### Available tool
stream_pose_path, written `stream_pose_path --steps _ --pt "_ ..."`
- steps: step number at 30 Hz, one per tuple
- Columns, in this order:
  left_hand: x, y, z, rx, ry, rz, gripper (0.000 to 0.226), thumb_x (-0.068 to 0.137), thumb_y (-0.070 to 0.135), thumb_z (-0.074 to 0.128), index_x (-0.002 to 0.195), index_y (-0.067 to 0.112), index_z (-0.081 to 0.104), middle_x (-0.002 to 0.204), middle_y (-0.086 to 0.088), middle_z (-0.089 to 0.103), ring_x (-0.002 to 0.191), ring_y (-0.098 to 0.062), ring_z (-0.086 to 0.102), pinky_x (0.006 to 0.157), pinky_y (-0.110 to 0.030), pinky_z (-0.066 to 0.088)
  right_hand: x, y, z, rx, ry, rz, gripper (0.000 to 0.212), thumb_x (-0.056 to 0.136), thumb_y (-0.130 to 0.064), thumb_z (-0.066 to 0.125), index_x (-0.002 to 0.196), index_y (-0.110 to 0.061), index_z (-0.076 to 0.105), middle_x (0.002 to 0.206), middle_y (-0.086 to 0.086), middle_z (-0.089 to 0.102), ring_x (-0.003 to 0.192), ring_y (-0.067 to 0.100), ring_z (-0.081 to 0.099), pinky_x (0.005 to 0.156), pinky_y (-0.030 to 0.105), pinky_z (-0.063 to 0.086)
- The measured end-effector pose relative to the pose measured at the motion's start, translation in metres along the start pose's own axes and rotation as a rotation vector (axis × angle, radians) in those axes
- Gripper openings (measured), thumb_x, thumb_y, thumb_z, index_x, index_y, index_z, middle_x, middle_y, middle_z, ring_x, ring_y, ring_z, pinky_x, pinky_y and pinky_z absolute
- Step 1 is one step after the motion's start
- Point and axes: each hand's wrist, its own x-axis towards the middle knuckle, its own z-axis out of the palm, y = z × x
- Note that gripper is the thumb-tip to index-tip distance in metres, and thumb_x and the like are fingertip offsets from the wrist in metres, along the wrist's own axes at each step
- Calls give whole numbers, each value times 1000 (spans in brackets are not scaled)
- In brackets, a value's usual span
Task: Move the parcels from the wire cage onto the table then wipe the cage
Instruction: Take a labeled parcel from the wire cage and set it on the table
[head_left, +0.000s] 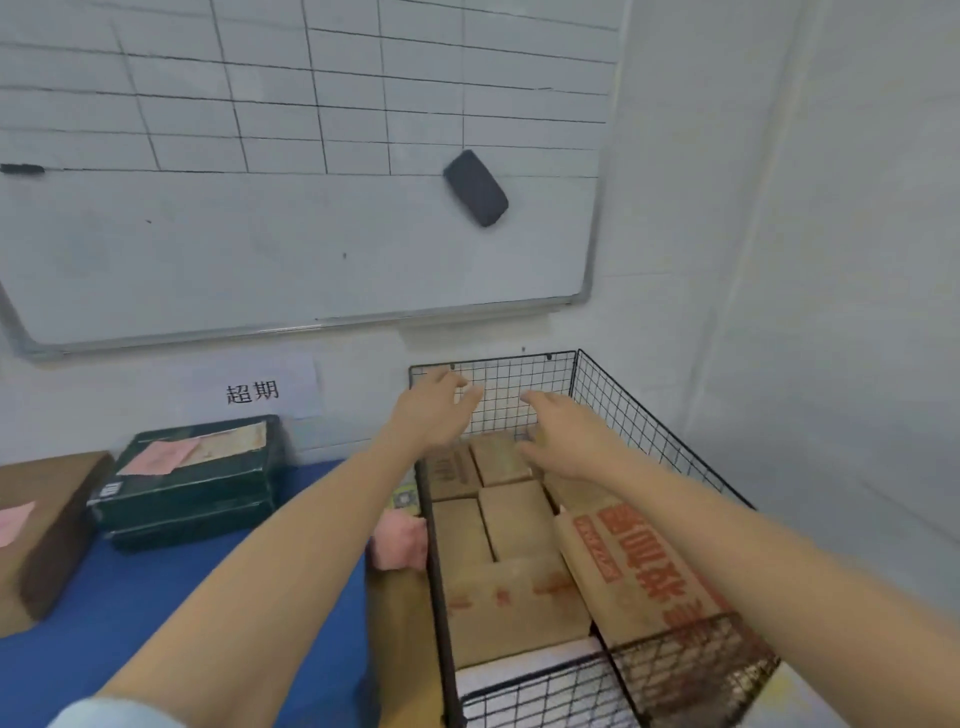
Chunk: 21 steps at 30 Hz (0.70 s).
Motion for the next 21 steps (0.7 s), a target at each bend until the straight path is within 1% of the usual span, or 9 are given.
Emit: stream_pose_path --steps 3,6,8,11,14,17,19,20,21 --pt "17 16 26 4 -35 18 54 100 46 29 136 10 47 149 -6 35 138 -21 30 111 -39 28 -2 43 -2 -23 -17 56 62 92 -34 55 145 -11 32 142 8 46 127 25 46 103 40 40" --pt "36 30 52 2 -79 41 54 101 45 27 135 9 47 147 -8 37 136 -22 34 111 -39 29 -3 80 2 -5 -23 130 61 92 -36 55 143 -10 34 141 9 47 128 26 46 103 41 41" --pt "48 37 70 11 -113 56 54 101 44 27 135 8 47 145 -9 39 134 -23 35 109 -38 29 -4 99 8 -28 -60 164 62 90 -35 58 142 -11 35 141 10 47 127 26 46 101 41 42" --pt "60 44 96 30 -157 52 54 101 44 27 135 8 46 144 -9 41 131 -24 38 108 -40 32 -3 122 14 -22 -77 206 63 92 -41 55 143 -11 34 142 10 46 127 27 46 101 43 41" --pt "64 49 118 36 -213 40 55 100 47 27 135 10 46 143 -9 41 131 -25 39 108 -43 33 -4 136 22 2 -86 231 63 93 -44 50 143 -8 34 141 12 47 127 28 45 101 44 41" --pt "57 56 139 65 -285 -1 58 100 49 24 139 11 42 146 -12 37 134 -28 35 109 -45 31 -11 149 37 46 -185 192 64 92 -43 52 142 -7 35 140 12 46 127 28 44 102 43 41" --pt "46 65 153 103 -350 -43 61 100 51 20 144 11 36 148 -14 35 133 -29 37 109 -44 32 -16 159 47 52 -310 173 68 90 -43 56 143 -6 34 142 13 44 129 28 43 105 42 40" --pt "42 69 160 109 -403 -81 63 99 52 18 146 12 33 148 -14 36 127 -29 44 107 -42 36 -17 165 51 21 -372 167 66 91 -42 56 142 -6 36 141 13 45 128 29 45 104 41 41" --pt "36 74 167 96 -472 -140 66 99 55 15 147 13 29 148 -13 37 115 -29 53 101 -41 42 -18 169 53 -18 -429 153 59 93 -40 54 139 -5 40 136 14 50 122 29 50 99 39 45"
